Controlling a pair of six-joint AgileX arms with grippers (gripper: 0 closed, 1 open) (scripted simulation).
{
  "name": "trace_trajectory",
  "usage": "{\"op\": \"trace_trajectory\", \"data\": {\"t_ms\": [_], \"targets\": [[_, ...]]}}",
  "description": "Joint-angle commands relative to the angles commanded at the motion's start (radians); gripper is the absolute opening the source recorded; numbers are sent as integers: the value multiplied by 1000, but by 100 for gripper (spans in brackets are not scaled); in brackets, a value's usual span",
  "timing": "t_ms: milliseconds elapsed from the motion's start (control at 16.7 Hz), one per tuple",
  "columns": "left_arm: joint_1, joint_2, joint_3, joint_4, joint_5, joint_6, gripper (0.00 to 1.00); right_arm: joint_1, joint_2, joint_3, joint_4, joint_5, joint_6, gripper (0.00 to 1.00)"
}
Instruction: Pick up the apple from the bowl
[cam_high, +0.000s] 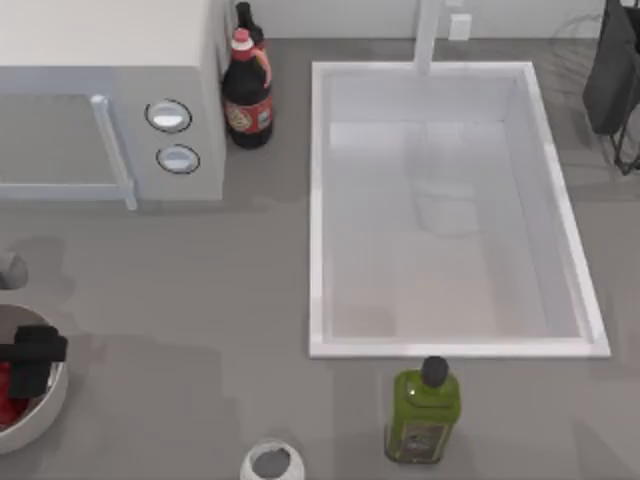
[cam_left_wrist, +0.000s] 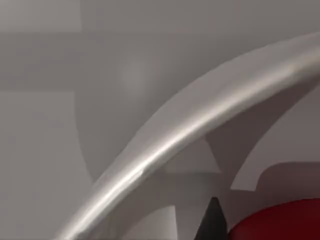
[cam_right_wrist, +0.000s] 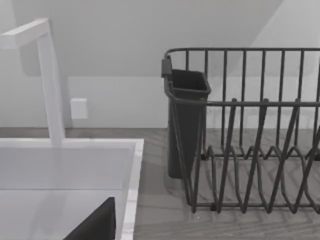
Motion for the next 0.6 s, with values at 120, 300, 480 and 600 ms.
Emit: {"op": "trace_trajectory", "data": {"t_ms": [120, 300, 480, 600], "targets": [[1, 30, -33, 49, 0, 1, 100, 0, 0, 0, 0, 0, 0, 100], [1, 36, -40, 59, 0, 1, 100, 0, 0, 0, 0, 0, 0, 100], [1, 36, -40, 59, 0, 1, 92, 0, 0, 0, 0, 0, 0, 100], [1, 36, -40, 59, 0, 1, 77, 0, 0, 0, 0, 0, 0, 100]]}}
